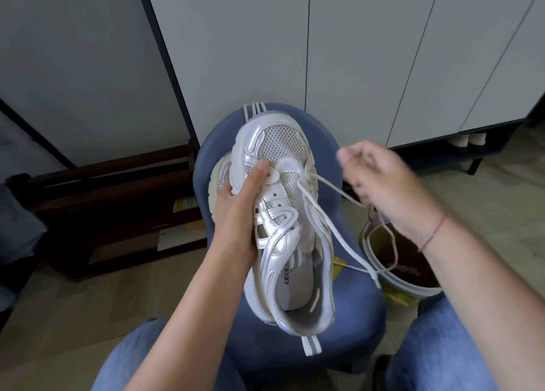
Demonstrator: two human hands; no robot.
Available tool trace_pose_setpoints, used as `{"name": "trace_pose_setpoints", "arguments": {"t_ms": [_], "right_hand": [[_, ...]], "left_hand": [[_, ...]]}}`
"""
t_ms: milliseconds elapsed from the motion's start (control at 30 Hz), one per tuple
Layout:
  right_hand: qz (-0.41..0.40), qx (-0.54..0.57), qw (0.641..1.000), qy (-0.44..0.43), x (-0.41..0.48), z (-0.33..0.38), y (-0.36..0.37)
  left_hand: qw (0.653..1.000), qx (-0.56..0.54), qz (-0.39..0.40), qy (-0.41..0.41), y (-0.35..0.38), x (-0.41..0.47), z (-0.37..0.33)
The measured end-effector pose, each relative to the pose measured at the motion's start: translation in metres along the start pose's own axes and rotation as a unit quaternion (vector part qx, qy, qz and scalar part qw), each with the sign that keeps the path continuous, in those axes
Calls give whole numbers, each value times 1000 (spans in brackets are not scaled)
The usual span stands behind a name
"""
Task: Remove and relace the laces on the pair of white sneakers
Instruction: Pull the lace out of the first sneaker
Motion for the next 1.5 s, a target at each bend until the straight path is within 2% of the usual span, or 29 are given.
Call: {"name": "trace_pose_setpoints", "arguments": {"t_ms": [33,67,167,200,267,300,367,433,500,533,567,633,667,733,833,900,967,1167,1233,1333,1400,1433,1500], "right_hand": [[7,-121,993,-15,0,3,8],[20,-181,983,-29,-1,6,15],[47,-197,978,-47,-2,12,22],[43,-153,986,-47,-1,13,20],[-3,68,997,-43,1,8,9],[-36,215,975,-46,4,3,0],[-71,436,896,-40,6,-3,-15],[-67,552,830,-32,6,-4,-20],[-64,601,796,-25,5,-5,-17],[-59,589,806,-17,4,-5,-11],[-53,541,840,-8,4,-5,-6],[-43,380,924,-10,4,-5,5],[-40,292,955,-17,3,-4,11],[-39,113,992,-38,2,3,20],[-46,-112,989,-87,-1,11,27],[-66,-199,971,-112,-3,15,28],[-76,-239,959,-131,-4,17,28],[-70,-297,939,-159,-3,17,30],[-46,-261,953,-150,-2,15,32],[-13,-159,982,-102,-2,13,31],[-36,-34,996,-71,1,8,27],[-65,72,993,-62,2,4,22],[-114,267,955,-55,6,-3,9]], "left_hand": [[1000,2,0,0,1,0,0],[1000,2,0,1,1,0,1],[1000,-3,1,6,-1,0,0],[1000,-6,0,6,-1,0,0],[1000,-12,-4,3,-4,0,0],[1000,-15,-5,0,-5,0,-1],[1000,-21,-4,-5,-8,1,-1],[1000,-21,-7,-7,-9,2,-2],[1000,-20,-9,-5,-8,2,-1],[1000,-16,-7,-5,-6,1,0],[1000,-12,-4,-5,-5,1,0],[1000,-5,1,-5,-2,1,2],[1000,-2,1,-4,-1,1,2],[1000,1,3,1,0,0,2],[1000,2,7,7,2,0,2],[1000,1,8,9,2,0,2],[1000,-1,9,9,2,0,2],[1000,-5,13,10,3,-1,1],[1000,-4,17,12,4,0,1],[1000,-2,22,14,4,-1,1],[1000,-2,21,14,3,0,1],[1000,-4,19,12,1,1,1],[1000,-11,13,9,-2,2,1]]}}
Point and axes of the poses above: each hand's wrist, its own x-axis towards the middle knuckle, its own y-axis out of the palm, z = x × y, the point moved 5 cm from there along x, towards the middle knuckle, and after that the axes turned 12 degrees about z, right-handed, at the moved point
